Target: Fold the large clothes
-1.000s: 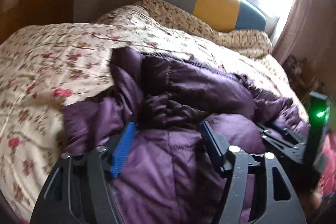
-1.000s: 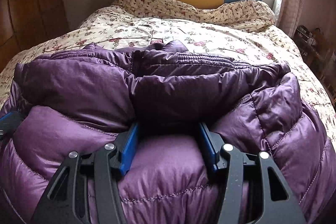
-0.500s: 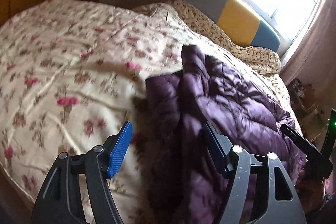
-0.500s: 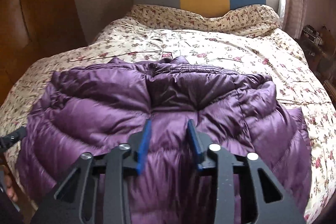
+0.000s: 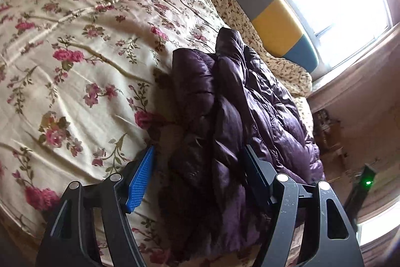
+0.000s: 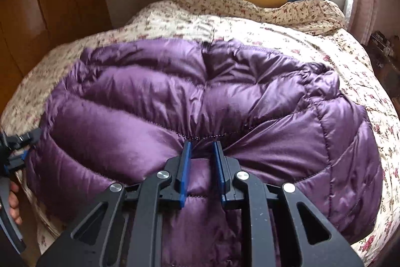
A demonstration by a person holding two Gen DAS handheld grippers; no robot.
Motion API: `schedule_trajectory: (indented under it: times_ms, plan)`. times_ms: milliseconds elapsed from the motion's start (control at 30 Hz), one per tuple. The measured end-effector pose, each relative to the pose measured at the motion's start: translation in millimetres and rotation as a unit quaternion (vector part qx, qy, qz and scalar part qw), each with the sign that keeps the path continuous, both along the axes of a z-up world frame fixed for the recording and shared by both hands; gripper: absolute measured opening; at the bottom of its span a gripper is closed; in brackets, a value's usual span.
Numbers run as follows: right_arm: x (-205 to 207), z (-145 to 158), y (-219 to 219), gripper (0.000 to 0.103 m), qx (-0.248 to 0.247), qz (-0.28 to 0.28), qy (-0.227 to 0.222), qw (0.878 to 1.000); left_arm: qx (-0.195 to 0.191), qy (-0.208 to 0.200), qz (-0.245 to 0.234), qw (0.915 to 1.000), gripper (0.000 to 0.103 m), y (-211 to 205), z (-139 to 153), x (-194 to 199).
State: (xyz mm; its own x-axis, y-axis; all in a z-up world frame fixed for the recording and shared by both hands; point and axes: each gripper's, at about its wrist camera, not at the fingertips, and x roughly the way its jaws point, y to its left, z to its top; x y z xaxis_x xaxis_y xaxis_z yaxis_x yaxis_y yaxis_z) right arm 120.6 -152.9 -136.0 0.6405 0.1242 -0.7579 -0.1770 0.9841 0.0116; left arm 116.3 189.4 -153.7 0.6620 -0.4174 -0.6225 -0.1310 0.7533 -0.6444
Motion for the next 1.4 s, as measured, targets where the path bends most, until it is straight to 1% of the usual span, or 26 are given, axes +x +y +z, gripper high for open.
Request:
schedule_trajectory:
  times_ms: [100, 167, 233, 300, 333, 400, 433, 500, 600, 833, 933, 1000, 1100, 1233, 1267, 1367, 1400]
  plan:
    - [3, -12, 8, 0.018, -0.025, -0.001, 0.007, 1.0, -0.021, -0.005, -0.012, 0.9997, 0.069, 0, -1, 1]
    - [3, -18, 12, 0.018, -0.04, -0.002, 0.007, 0.999, -0.058, -0.009, -0.026, 0.998, 0.069, -2, -4, 2]
    - [4, -22, 11, 0.018, -0.04, -0.003, 0.007, 0.999, -0.072, -0.013, -0.045, 0.9963, 0.069, -11, -5, 3]
    - [4, -25, 10, 0.018, -0.04, -0.002, 0.005, 0.999, -0.096, -0.012, -0.066, 0.9931, 0.061, -19, -8, 4]
    - [3, -26, 9, 0.018, -0.04, -0.001, 0.004, 0.999, -0.1, -0.013, -0.071, 0.9924, 0.06, -22, -9, 4]
    - [3, -26, 8, 0.018, -0.038, -0.001, 0.004, 0.999, -0.114, -0.018, -0.077, 0.9903, 0.05, -25, -10, 2]
    - [3, -27, 7, 0.018, -0.036, -0.001, 0.003, 0.999, -0.116, -0.019, -0.079, 0.9899, 0.047, -25, -10, 1]
    - [5, -27, 6, 0.018, -0.033, -0.002, 0.001, 0.999, -0.122, -0.028, -0.084, 0.9886, 0.038, -26, -5, 0]
    - [4, -28, 5, 0.018, -0.032, -0.003, -0.002, 0.999, -0.122, -0.045, -0.093, 0.9871, 0.033, -30, 7, -3]
    - [0, -27, 1, 0.018, -0.027, -0.001, -0.007, 1.0, -0.116, -0.089, -0.123, 0.9817, 0.033, -52, 43, 1]
    - [-3, -27, 1, 0.018, -0.026, 0.001, -0.009, 1.0, -0.112, -0.108, -0.144, 0.9772, 0.033, -71, 63, 8]
    - [-4, -26, 0, 0.018, -0.025, 0.002, -0.01, 1.0, -0.103, -0.119, -0.16, 0.9745, 0.033, -85, 74, 14]
    - [-4, -24, -2, 0.017, -0.026, 0.006, -0.009, 1.0, -0.099, -0.128, -0.182, 0.97, 0.033, -108, 87, 25]
    - [-1, -15, -11, 0.017, -0.011, 0.008, 0.005, 1.0, -0.091, -0.136, -0.205, 0.9651, 0.033, -136, 97, 37]
    - [-1, -12, -15, 0.018, -0.009, 0.008, 0.007, 1.0, -0.088, -0.136, -0.21, 0.9642, 0.033, -144, 100, 39]
    - [-6, 3, -31, 0.029, -0.002, 0.001, 0.003, 1.0, -0.077, -0.14, -0.224, 0.9614, 0.033, -166, 109, 49]
    - [-9, 7, -36, 0.03, -0.001, -0.001, 0.0, 1.0, -0.074, -0.14, -0.229, 0.9604, 0.033, -173, 111, 52]
